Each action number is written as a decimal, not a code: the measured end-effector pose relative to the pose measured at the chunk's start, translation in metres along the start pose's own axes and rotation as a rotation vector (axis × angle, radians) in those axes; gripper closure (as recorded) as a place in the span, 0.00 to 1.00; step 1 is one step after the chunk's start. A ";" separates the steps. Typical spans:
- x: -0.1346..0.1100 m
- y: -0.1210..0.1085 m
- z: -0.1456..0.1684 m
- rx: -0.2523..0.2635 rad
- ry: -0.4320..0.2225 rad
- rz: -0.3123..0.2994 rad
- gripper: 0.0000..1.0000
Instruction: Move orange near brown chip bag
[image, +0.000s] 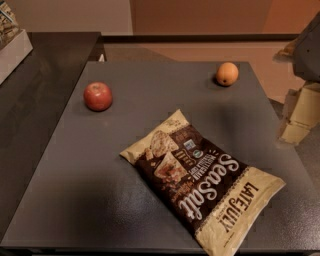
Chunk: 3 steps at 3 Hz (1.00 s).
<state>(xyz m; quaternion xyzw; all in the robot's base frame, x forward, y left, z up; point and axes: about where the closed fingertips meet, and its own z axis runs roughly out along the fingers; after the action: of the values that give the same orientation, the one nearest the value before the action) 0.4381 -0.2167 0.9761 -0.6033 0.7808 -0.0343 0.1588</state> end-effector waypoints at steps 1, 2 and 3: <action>0.000 0.000 0.000 0.000 0.000 0.000 0.00; -0.003 -0.006 0.007 0.008 -0.030 0.051 0.00; -0.008 -0.028 0.026 0.019 -0.086 0.144 0.00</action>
Offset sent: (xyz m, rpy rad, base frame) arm 0.0184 0.0031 -0.0158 0.0935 0.0013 -0.0967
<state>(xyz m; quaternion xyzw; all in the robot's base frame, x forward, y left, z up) 0.4733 -0.2129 0.9598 -0.5451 0.8142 -0.0043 0.1999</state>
